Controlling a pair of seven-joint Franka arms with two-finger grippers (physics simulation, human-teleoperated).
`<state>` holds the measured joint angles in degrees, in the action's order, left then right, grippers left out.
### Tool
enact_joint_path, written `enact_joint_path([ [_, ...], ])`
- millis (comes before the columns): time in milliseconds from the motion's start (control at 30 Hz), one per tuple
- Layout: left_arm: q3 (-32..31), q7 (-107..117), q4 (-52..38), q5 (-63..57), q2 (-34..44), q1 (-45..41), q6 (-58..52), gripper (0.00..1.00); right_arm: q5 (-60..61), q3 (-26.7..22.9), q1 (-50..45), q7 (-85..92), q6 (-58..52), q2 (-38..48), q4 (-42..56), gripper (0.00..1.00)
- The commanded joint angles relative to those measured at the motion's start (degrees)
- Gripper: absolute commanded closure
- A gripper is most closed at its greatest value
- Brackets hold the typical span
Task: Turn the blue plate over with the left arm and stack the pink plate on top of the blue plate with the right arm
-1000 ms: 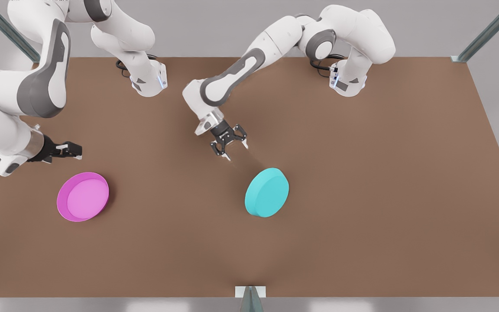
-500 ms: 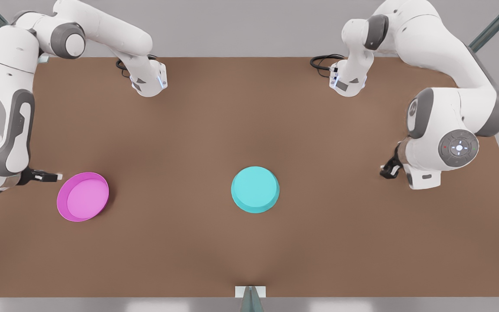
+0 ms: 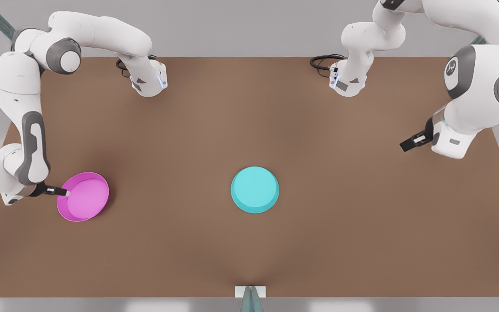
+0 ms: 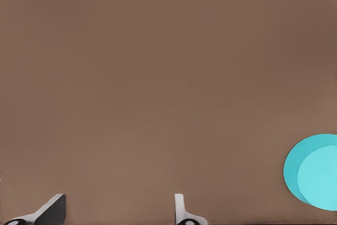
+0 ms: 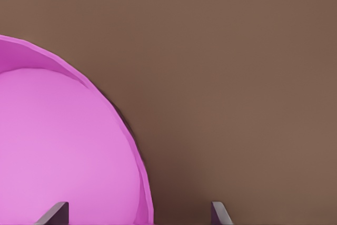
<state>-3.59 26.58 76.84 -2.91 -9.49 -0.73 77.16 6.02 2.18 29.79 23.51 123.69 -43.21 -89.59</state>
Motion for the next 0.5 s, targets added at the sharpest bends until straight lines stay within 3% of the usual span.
enact_joint_path([
  [0,-0.01,-22.45,-0.03,0.01,0.09,0.02,-0.34,0.0,1.8,0.02,0.09,8.48,2.43,-0.04,-0.41,0.0],
  [233,-0.36,-22.45,-0.03,0.36,0.09,0.02,-0.26,0.0,2.86,0.02,0.44,8.57,1.81,-1.35,-0.41,0.0],
  [300,-0.63,-22.45,-0.12,0.45,0.09,0.02,-0.26,0.0,2.86,0.02,0.44,8.57,1.73,-1.35,-0.41,0.19],
  [367,-0.89,-22.45,-0.12,0.45,0.53,-0.06,-0.34,0.0,2.86,0.02,0.44,8.57,1.38,-1.35,-0.41,0.25],
  [467,-0.98,-22.37,-0.12,0.45,0.35,-0.24,0.09,0.0,2.77,0.02,0.44,9.01,1.29,-1.35,-0.32,0.56],
])
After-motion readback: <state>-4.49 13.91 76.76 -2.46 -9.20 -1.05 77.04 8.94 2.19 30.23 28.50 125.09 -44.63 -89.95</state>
